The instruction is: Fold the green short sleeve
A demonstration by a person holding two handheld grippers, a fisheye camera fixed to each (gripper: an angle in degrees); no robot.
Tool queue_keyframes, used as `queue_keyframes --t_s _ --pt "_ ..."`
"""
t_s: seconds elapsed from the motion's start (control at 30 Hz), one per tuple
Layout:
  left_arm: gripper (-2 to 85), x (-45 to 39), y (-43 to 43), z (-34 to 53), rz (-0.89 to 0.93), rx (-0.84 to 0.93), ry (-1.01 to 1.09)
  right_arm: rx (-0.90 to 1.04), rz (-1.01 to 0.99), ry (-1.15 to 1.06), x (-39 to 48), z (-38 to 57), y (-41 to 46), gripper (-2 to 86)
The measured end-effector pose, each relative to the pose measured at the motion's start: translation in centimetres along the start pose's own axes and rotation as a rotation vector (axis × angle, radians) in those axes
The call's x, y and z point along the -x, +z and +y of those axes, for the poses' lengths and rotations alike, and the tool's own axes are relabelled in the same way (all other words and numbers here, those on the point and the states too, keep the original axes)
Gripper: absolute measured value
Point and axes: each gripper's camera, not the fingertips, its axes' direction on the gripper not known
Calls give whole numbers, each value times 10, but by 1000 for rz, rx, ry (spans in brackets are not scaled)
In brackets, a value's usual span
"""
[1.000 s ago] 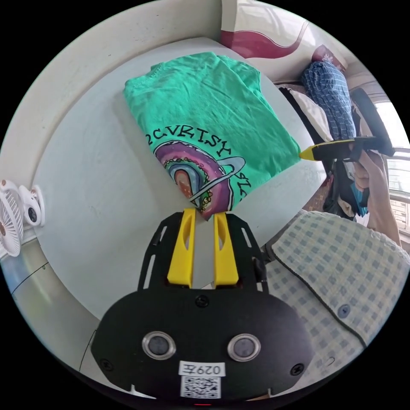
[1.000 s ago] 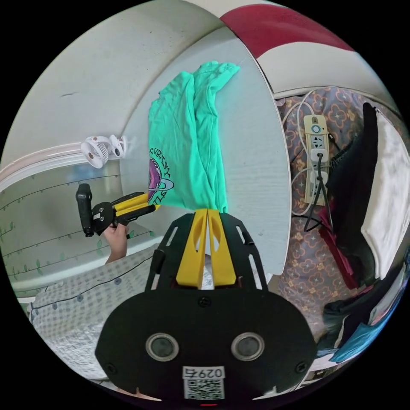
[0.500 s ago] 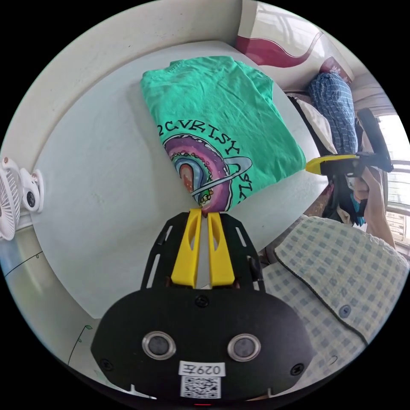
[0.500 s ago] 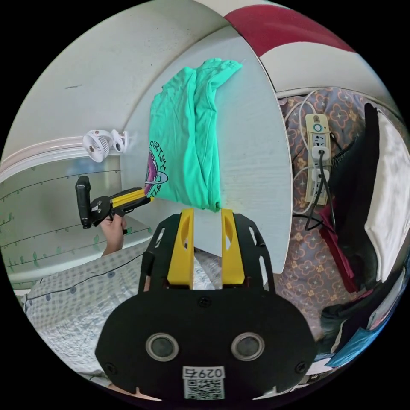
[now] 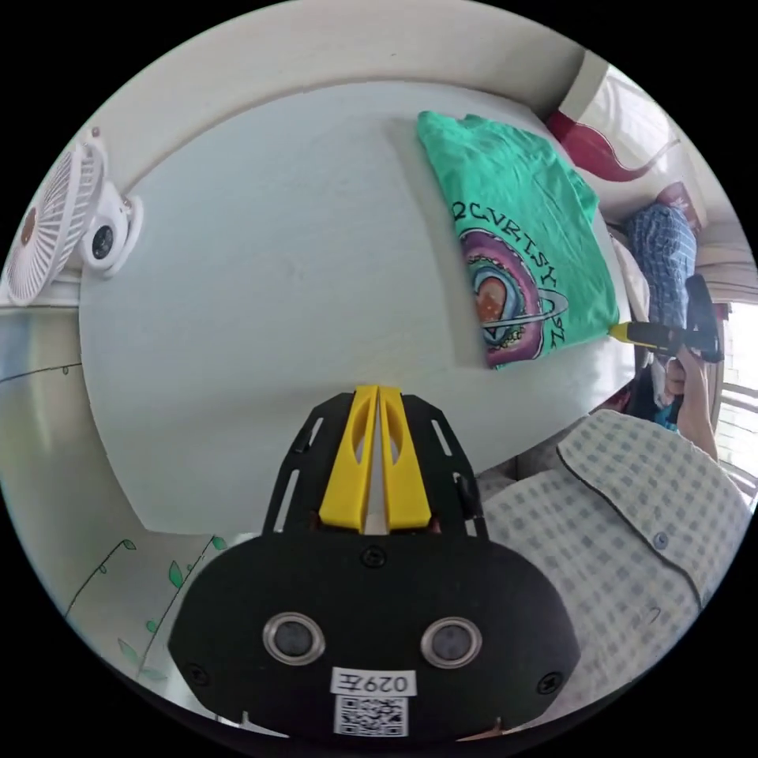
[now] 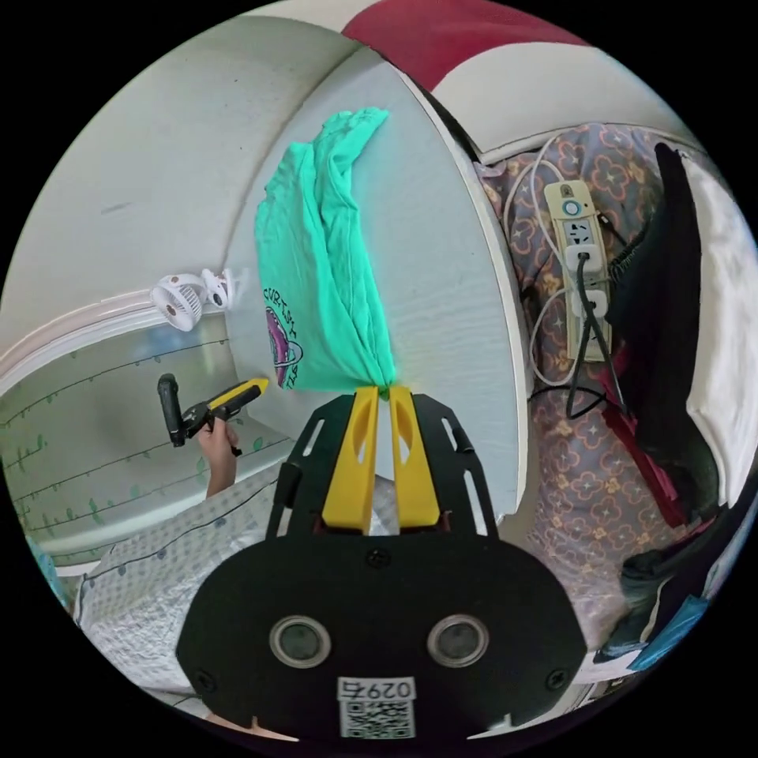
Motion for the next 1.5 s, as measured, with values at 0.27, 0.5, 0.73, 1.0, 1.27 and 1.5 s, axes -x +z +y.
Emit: queue_keyframes --t_s 0.27,0.5,0.73,1.0,1.27,1.5 --pt "-10 -28 -29 -43 323 -76 159 -105 3 -97 26 12 -30 -3" --pt "-10 -75 19 -71 98 158 302 31 72 -54 8 -11 7 -4" --pt "-10 -37 17 -53 184 101 124 9 56 -29 3 -4 10 -4" --pt "-10 -55 45 -65 203 103 165 41 123 -34 20 -10 19 -4" --pt "-10 -92 72 -74 61 146 233 -34 239 -163 79 0 13 -4" --pt "-10 -123 93 -101 -16 295 295 54 266 -167 81 -23 59 -4"
